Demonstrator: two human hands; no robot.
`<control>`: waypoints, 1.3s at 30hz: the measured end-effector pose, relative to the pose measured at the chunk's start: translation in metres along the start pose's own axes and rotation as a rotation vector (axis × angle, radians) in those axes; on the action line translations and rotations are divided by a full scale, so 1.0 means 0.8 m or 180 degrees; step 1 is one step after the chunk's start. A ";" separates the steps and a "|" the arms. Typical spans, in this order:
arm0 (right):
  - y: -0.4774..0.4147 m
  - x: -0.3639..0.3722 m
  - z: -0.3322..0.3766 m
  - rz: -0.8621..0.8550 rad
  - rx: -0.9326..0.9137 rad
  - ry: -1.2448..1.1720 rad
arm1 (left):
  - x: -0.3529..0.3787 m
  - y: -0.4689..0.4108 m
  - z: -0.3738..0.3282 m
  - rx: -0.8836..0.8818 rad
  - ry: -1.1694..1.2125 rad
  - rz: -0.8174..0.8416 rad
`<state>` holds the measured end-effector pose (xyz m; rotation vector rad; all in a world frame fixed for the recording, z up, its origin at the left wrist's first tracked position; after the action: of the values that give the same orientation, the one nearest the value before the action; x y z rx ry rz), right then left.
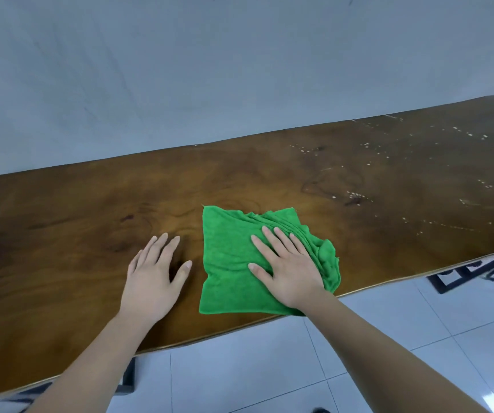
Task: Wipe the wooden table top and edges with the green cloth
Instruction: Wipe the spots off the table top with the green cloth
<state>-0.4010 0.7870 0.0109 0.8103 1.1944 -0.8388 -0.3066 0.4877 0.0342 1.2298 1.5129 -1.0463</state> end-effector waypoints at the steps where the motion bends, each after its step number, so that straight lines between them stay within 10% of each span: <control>1: 0.004 -0.004 -0.030 0.0007 0.0019 -0.0014 | 0.010 -0.009 -0.032 0.0018 0.0013 0.0010; 21: -0.001 -0.087 -0.463 -0.0222 0.1263 -0.0015 | 0.103 -0.105 -0.235 -0.0150 -0.0144 0.0080; 28: -0.034 -0.079 -0.394 -0.0179 0.1836 0.0040 | 0.102 -0.104 -0.237 -0.0152 -0.0207 0.0069; 39: -0.123 -0.044 -0.125 0.0316 -0.0443 0.0187 | 0.106 -0.104 -0.233 -0.0097 -0.0256 0.0034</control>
<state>-0.5379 0.8333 0.0189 0.7780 1.2398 -0.6471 -0.4215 0.6744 0.0028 1.1600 1.4542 -1.0498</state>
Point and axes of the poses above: each hand's wrist, its own y-axis away from the middle knuckle, its own x-axis out of the palm, z = x × y, the point moved 2 cm from there along -y, towards the middle knuckle, and after that the axes turned 4 degrees about x, right-handed, at the moved point
